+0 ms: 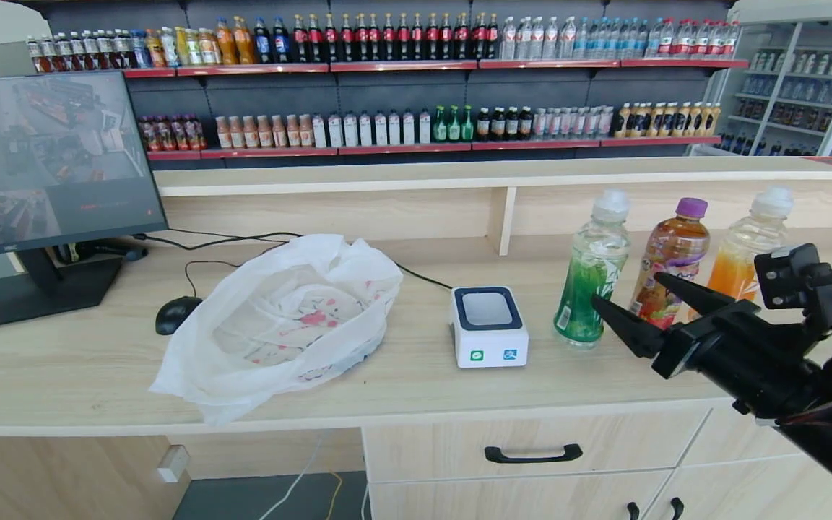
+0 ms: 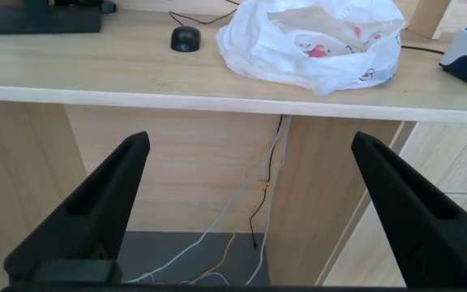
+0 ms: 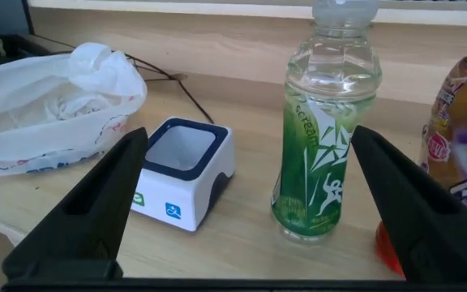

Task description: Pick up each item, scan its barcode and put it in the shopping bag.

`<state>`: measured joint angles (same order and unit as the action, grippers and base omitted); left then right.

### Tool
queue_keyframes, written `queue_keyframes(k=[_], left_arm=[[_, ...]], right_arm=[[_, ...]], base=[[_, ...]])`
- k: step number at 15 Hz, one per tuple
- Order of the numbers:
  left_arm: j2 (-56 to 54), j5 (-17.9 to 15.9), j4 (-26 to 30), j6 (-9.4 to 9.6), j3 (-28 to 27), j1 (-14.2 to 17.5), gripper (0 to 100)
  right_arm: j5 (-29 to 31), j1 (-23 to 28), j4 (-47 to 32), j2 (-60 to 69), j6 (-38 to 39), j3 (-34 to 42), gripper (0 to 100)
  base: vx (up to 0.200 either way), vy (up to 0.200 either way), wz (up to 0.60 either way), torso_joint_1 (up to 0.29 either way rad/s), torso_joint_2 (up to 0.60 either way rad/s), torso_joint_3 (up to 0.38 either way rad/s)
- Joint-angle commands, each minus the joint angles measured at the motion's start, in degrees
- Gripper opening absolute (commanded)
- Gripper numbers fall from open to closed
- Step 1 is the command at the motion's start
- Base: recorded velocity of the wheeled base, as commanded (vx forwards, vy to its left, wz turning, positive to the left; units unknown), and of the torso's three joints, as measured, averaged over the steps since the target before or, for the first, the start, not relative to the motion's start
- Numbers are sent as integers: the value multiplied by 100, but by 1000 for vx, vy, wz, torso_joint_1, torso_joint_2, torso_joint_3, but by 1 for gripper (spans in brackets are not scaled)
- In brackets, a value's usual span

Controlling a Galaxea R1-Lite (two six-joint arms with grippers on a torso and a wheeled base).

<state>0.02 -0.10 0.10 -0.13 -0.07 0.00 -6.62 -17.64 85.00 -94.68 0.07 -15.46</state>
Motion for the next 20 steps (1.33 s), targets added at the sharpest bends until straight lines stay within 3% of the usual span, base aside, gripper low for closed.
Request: queue_keyframes(k=[1,3,7,20], left_arm=[[-2,1,-1,-4,-1,9,100],[-2,1,-1,-4,-1,0,100],[-2,1,-1,-4,-1,0,100],[-2,1,-1,-4,-1,9,100]], right_arm=[[12,24,-1,-279,45,-45,100],[38,173,-1,-560,54,-590,100],[328,138,-1,-1026,160,-801,100],[486,173,51,-1790,265,-1530,100]], base=[[0,0,0,0,0,0],[0,0,0,0,0,0],[0,0,0,0,0,0],[0,0,0,0,0,0]])
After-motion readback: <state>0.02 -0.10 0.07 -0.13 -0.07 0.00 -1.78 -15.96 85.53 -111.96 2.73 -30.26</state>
